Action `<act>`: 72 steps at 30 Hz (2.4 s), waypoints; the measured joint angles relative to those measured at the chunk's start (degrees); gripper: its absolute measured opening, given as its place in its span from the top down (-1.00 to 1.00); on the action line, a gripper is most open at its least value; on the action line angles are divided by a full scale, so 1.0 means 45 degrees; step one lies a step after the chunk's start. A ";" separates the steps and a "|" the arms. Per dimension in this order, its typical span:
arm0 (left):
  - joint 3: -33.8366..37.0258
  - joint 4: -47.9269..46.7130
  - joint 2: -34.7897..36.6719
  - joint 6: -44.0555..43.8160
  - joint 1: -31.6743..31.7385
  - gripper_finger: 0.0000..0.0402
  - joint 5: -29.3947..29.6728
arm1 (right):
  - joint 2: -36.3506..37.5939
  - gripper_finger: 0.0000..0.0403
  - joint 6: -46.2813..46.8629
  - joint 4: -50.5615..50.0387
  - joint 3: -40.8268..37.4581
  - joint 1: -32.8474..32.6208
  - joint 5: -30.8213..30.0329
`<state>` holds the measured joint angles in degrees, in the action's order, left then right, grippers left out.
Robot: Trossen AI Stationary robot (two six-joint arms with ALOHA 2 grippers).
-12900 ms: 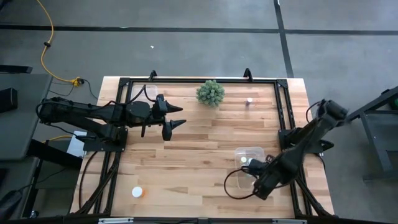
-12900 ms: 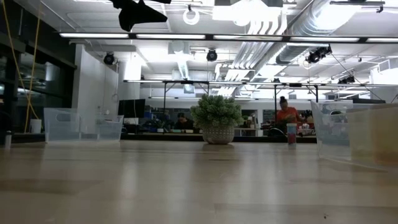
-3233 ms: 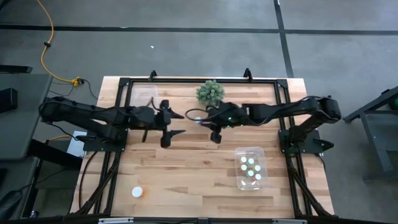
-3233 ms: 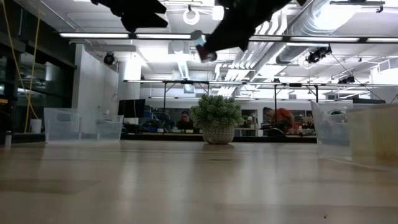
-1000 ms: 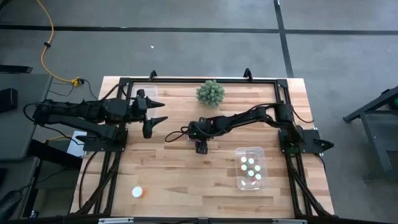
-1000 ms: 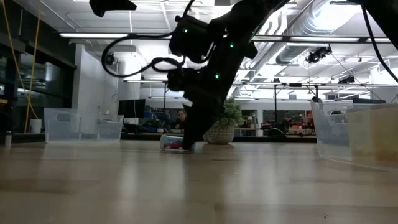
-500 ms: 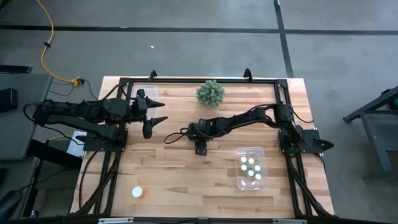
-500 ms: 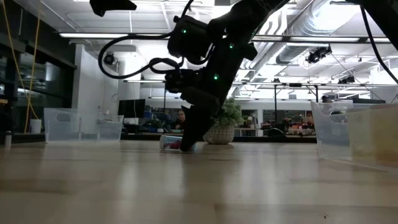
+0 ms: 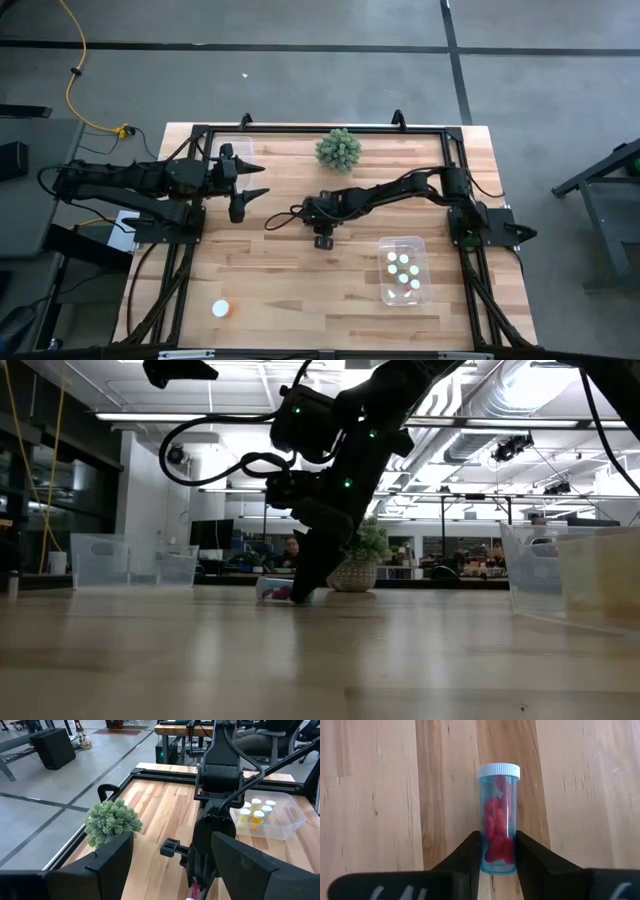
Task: Pick and place medicine bottles into bin by pill shape (circle, oval)
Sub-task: Put the blue capsule bottle into the left transparent bin
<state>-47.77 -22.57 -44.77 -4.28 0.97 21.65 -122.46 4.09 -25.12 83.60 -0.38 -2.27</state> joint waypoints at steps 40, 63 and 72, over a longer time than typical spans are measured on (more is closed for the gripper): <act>0.2421 0.4856 -0.1738 -0.0276 0.0053 -0.28 -0.1763 | 0.5961 0.60 0.2992 0.7629 -0.4388 -0.0680 -0.0271; 0.0724 0.4263 -0.4980 -0.0277 0.0053 -0.27 -0.3123 | 0.5961 0.60 0.1428 0.6868 -0.4388 -0.0758 0.0039; 0.0719 0.3879 -0.4813 -0.0362 0.0053 -0.11 -0.3123 | 0.5961 0.60 0.1289 0.6974 -0.4383 -0.0758 0.0040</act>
<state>-44.53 -5.12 -66.43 -5.91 1.21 7.60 -95.64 9.88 6.26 63.88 -3.79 -2.09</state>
